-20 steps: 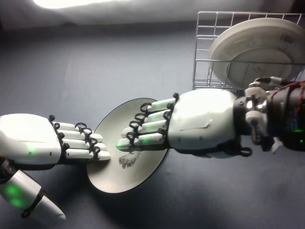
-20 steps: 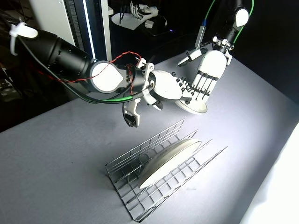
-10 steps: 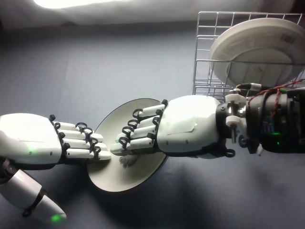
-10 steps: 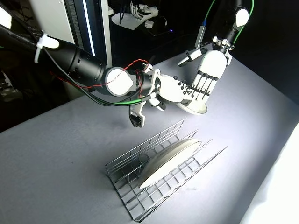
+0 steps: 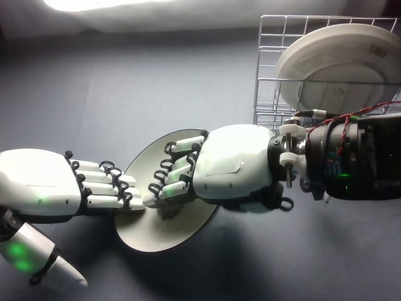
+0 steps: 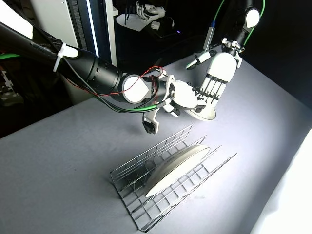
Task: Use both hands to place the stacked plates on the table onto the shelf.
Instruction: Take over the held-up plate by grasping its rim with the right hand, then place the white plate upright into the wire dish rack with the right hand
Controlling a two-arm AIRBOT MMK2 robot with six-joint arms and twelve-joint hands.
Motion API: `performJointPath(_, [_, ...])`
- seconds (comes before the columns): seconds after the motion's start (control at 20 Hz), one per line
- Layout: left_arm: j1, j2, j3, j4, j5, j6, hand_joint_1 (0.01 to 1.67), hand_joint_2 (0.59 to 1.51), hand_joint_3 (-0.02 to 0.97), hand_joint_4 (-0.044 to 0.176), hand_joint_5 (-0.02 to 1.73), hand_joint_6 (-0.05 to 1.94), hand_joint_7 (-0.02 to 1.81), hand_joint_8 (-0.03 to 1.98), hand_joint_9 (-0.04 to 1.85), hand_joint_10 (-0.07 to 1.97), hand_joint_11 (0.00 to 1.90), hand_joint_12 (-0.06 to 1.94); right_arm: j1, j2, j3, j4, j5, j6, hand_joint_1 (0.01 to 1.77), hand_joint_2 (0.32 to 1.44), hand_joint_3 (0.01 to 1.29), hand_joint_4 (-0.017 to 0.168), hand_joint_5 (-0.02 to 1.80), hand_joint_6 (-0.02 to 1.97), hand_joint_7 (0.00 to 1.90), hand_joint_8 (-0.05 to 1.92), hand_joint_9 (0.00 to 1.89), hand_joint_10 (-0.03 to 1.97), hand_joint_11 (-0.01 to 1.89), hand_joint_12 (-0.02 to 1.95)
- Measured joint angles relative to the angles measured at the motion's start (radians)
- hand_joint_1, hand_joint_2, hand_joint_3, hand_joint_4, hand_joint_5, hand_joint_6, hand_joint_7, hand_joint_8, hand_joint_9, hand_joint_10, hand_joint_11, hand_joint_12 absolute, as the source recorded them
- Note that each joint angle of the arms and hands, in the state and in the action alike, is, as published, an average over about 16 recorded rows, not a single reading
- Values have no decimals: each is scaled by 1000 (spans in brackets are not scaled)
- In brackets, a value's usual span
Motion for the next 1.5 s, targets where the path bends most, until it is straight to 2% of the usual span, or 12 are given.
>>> performJointPath(0.15, [0, 0, 1, 1, -1, 0, 15, 1029, 10, -7, -6, -41, -9, -12, -29, -59, 28, 17, 3, -8, 3, 2, 7, -3, 1453, 1105, 15, -1, 414, 183, 449, 72, 485, 110, 224, 1044])
performJointPath(0.45, [-20, 2, 1, 19, 1, -1, 16, 1032, 10, -7, -4, -39, -7, -11, -27, -59, 25, 12, 9, -10, 3, 5, 31, -10, 1322, 1031, 14, 1, 660, 497, 718, 289, 700, 452, 532, 971])
performJointPath(0.65, [-70, 19, -5, 43, 1, -2, 15, 1033, 10, -6, 2, -24, 0, -9, -17, -59, 20, 9, 19, 9, -8, 9, 51, -13, 1304, 981, 14, 3, 760, 709, 836, 478, 820, 733, 746, 949])
performJointPath(0.85, [-135, 46, -12, 68, -8, -3, 15, 1030, 10, -3, 7, -12, 8, -7, -5, -59, 17, 8, 36, 45, -38, 18, 59, -13, 1304, 955, 13, 2, 782, 847, 865, 662, 866, 989, 843, 989])
performJointPath(1.2, [-275, 123, -26, 102, -35, -17, 14, 1023, 10, 1, 18, 8, 17, -4, 16, -58, 13, 8, 88, 152, -141, 87, 45, -8, 1346, 961, 13, -1, 840, 892, 931, 782, 959, 1048, 870, 1228])
performJointPath(1.5, [-346, 172, -32, 121, -65, -38, 13, 1019, 11, 2, 22, 6, 17, -4, 20, -58, 13, 8, 135, 258, -253, 223, 21, -8, 1403, 969, 13, -2, 896, 910, 993, 803, 1006, 986, 851, 1410])
